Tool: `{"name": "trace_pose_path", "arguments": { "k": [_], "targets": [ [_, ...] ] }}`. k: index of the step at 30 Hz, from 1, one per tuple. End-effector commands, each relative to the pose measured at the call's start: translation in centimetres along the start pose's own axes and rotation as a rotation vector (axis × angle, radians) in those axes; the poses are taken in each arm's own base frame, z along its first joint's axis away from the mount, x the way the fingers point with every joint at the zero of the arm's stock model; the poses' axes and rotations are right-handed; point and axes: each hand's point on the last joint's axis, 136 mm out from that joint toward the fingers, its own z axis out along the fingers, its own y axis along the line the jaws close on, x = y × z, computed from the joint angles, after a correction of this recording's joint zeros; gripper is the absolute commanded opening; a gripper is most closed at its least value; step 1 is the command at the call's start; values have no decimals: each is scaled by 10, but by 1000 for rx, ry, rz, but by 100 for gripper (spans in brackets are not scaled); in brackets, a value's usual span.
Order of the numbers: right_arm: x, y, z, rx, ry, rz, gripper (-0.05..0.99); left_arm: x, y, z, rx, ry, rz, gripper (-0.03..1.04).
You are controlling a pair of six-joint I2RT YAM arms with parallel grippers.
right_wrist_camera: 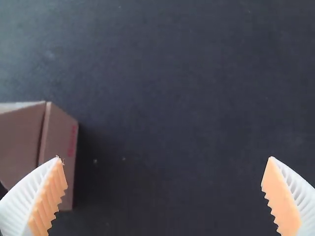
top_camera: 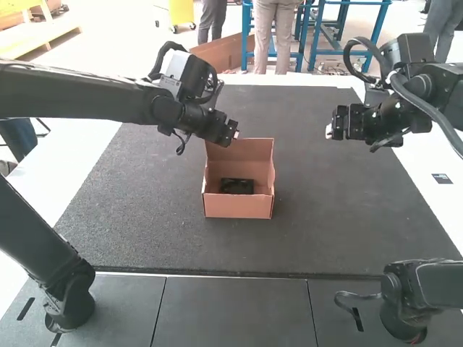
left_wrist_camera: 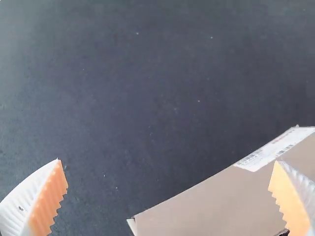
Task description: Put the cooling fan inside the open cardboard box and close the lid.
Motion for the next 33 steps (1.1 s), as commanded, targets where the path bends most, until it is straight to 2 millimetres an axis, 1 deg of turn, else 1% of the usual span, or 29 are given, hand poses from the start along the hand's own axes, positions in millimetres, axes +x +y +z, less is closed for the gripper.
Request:
{"name": "trace_pose_path", "arguments": {
  "k": [1, 3, 7, 10, 13, 19, 26, 31, 33],
  "targets": [
    [-7, -1, -8, -14, -27, 18, 91, -8, -8, -2, 27, -10, 17, 97],
    [-6, -1, -8, -16, -25, 18, 91, -2, -11, -2, 38, 9, 23, 97],
    [-7, 0, -8, -22, -26, 19, 91, 17, -19, -2, 59, 68, 41, 97],
    [-8, 3, -10, -37, -25, 17, 91, 38, -29, -1, 80, 115, 60, 97],
    [-6, 3, -10, -39, -17, 18, 91, 54, -36, 1, 93, 139, 73, 97],
    [-5, 4, -12, -46, -10, 20, 91, 87, -45, 10, 106, 179, 96, 97],
    [-2, 10, -15, -82, 9, 31, 91, 120, -45, 22, 97, 221, 116, 97],
    [-1, 11, -15, -93, 15, 51, 91, 142, -43, 31, 82, 268, 152, 97],
    [-3, 9, -15, -90, 11, 58, 91, 144, -43, 33, 81, 274, 156, 97]
  ]
}}
